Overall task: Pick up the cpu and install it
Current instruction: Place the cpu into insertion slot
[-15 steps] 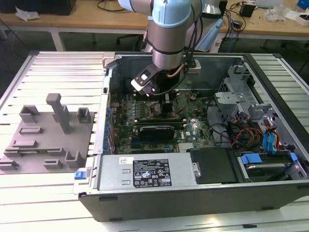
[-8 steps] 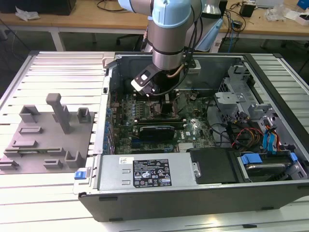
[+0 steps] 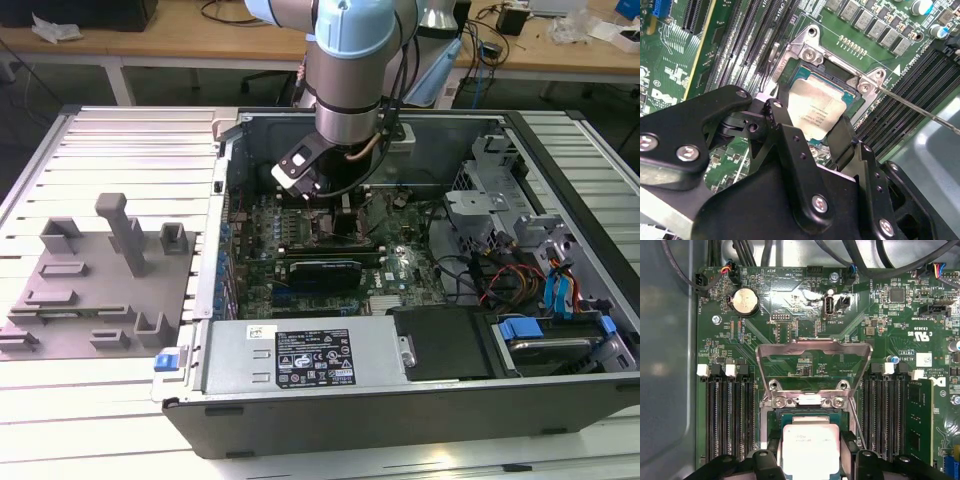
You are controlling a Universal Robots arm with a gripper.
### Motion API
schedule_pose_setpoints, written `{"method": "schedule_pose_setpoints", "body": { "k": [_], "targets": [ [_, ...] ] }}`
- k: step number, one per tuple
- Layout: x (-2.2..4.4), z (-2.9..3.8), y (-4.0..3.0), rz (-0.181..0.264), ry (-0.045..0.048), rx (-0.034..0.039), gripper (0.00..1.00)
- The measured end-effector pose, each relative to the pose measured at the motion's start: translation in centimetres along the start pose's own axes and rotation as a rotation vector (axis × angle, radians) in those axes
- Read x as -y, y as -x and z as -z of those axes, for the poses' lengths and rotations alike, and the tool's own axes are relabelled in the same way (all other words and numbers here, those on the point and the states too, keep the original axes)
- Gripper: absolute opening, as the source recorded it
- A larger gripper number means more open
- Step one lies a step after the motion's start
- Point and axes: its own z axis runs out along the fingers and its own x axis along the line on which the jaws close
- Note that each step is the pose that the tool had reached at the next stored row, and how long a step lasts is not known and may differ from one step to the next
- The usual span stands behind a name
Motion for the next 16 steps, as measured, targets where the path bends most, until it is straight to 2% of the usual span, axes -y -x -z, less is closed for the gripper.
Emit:
{"method": "schedule_pose_setpoints", "body": {
  "k": [16],
  "targets": [
    [0.0, -0.1, -0.07, -0.009, -0.0001, 0.0001, 0.55]
  ]
}}
